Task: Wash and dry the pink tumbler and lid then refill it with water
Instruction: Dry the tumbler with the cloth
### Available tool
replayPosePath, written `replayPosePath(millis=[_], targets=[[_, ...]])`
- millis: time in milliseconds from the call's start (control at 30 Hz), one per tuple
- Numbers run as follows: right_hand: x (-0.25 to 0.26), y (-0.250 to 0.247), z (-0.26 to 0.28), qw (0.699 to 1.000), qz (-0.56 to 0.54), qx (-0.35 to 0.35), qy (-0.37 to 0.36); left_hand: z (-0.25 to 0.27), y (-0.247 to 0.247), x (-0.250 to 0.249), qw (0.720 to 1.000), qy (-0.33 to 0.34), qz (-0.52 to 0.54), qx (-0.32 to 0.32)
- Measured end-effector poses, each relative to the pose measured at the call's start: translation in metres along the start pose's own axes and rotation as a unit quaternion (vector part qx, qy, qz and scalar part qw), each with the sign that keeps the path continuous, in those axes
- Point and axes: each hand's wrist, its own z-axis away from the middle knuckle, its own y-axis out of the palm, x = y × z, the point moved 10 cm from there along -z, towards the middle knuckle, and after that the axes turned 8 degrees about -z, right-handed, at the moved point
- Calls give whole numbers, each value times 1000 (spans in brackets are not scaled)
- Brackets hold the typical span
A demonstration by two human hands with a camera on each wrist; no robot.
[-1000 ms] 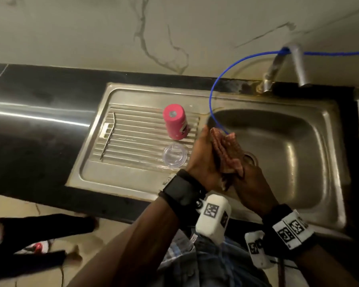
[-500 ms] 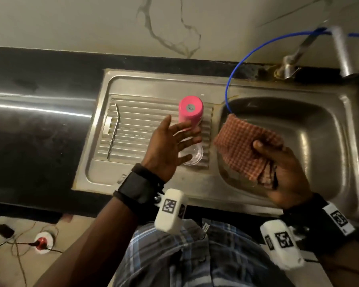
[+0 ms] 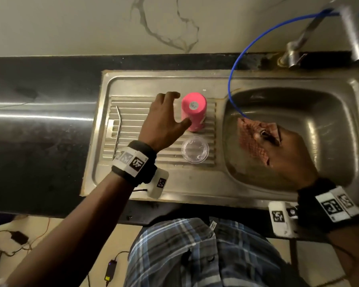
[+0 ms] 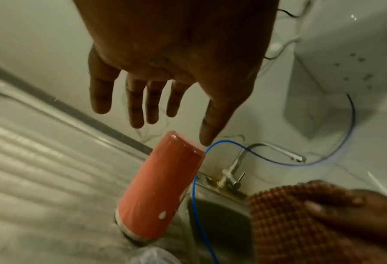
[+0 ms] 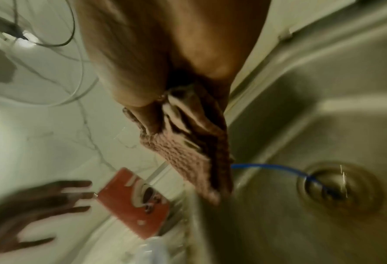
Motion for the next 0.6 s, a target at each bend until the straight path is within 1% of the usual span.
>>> replayPosePath(millis=[67, 200, 233, 300, 333, 367, 400, 433, 467, 500, 533, 567, 600], targets=[[-1, -9, -4, 997, 75, -16, -18, -11, 6, -17, 996, 40, -71, 22], [0, -27, -1, 984, 151, -48, -87, -31, 18, -43, 976, 65, -200, 63], [-5, -32, -3, 983, 153, -52, -83, -35, 21, -48, 967, 70, -234, 76], [-27, -42, -4, 991, 116, -61, -23, -43, 29, -55, 949, 77, -288, 104], [-40, -46, -3, 995, 70, -69, 12, -46, 31, -58, 939, 81, -312, 117], [-52, -48, -1, 996, -14, -82, 43, -48, 34, -61, 930, 86, -334, 128], [-61, -48, 3, 985, -128, -95, 71, -50, 35, -63, 921, 90, -354, 136], [-69, -45, 7, 958, -250, -102, 98, -53, 36, -65, 914, 93, -369, 141], [-73, -40, 12, 922, -353, -99, 126, -56, 37, -66, 909, 95, -379, 143], [-78, -33, 16, 887, -427, -86, 153, -58, 37, -67, 907, 97, -384, 143], [-83, -26, 21, 858, -474, -70, 183, -60, 36, -68, 906, 99, -387, 140], [-91, -19, 27, 838, -498, -60, 213, -62, 36, -69, 907, 101, -386, 137], [-99, -13, 33, 829, -503, -59, 239, -62, 36, -71, 908, 102, -383, 135]])
